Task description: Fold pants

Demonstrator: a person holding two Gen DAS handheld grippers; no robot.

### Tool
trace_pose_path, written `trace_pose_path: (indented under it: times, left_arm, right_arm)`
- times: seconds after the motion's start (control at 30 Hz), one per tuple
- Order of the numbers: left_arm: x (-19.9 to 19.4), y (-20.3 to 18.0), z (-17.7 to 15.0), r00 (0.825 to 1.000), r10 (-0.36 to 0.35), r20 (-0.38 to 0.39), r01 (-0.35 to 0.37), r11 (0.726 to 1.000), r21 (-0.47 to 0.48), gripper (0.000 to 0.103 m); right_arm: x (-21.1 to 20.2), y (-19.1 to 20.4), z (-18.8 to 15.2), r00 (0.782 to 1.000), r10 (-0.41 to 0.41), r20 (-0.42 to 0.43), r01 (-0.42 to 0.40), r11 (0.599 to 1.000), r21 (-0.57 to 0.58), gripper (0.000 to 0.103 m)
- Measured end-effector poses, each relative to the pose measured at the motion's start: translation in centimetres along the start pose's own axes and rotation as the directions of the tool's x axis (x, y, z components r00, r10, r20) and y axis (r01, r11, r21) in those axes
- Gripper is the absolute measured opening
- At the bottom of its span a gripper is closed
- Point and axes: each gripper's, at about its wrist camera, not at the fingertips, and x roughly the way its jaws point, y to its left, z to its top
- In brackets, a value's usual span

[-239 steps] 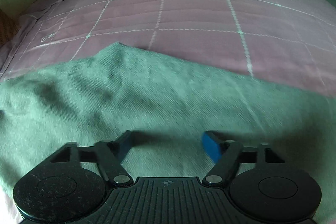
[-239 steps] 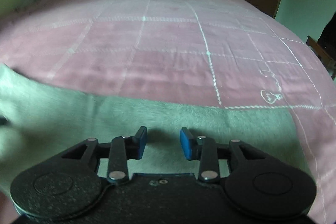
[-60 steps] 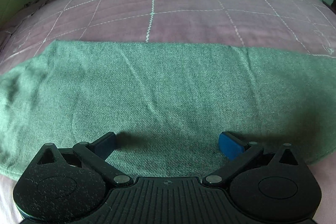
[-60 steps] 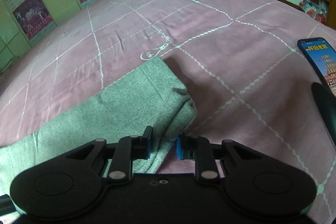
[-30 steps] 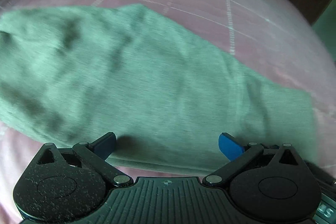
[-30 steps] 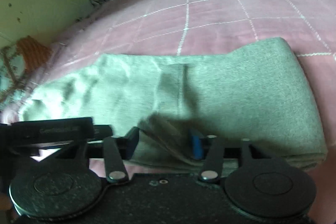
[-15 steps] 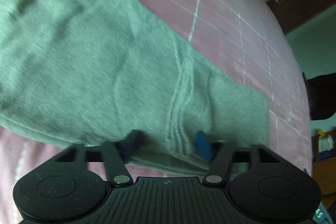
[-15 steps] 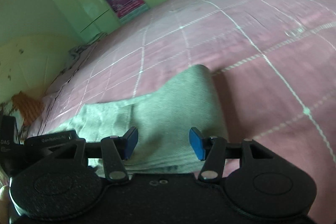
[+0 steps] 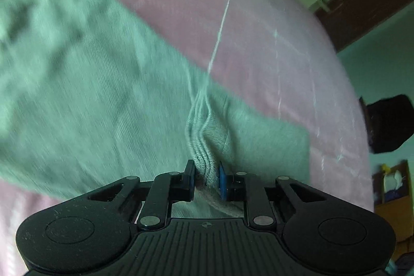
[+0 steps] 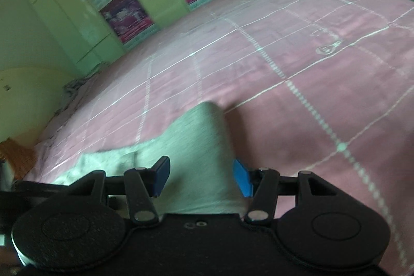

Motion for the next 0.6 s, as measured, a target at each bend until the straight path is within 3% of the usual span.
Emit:
trace_pose_path:
  times: [0.2,0.37,0.4,0.5,0.57,0.6]
  left_arm:
    - [-5.4,4.0,2.9,0.989,0.092,0.118,-0.1,0.993,0.059,0.018]
    - [-3.1,8.2,1.3,0.973,0.224,0.046,-0.228,0.968,0.101,0.019]
    - [-2.3,8.5,0.7,0.968,0.248,0.043,-0.251,0.961,0.117,0.023]
    - [-2.1,8.0,0.0,0.956,0.285,0.075,-0.293,0.946,0.136,0.027]
    - [-3.3,7.3,0.3,0.955,0.282,0.088,-0.292,0.948,0.13,0.027]
    - [-4.4,6.9,0.3,0.952,0.276,0.135,-0.294,0.946,0.139,0.027]
  right_arm:
    - [1.5,0.7,0.6,0.999,-0.044,-0.01,0.043,0.999,-0.029,0.054]
    - [3.9,4.7,-0.6,0.996,-0.052,-0.067,0.04,0.985,-0.169,0.052]
    - [4.4,5.7,-1.0,0.995,-0.061,-0.074,0.045,0.978,-0.203,0.052]
    - [5.7,8.5,-2.5,0.992,-0.095,-0.089,0.061,0.943,-0.327,0.05]
    - [8.0,9.5,-4.3,0.969,-0.171,-0.176,0.074,0.888,-0.455,0.055]
    - [8.2,9.7,-4.7,0.969,-0.183,-0.166,0.078,0.864,-0.497,0.055]
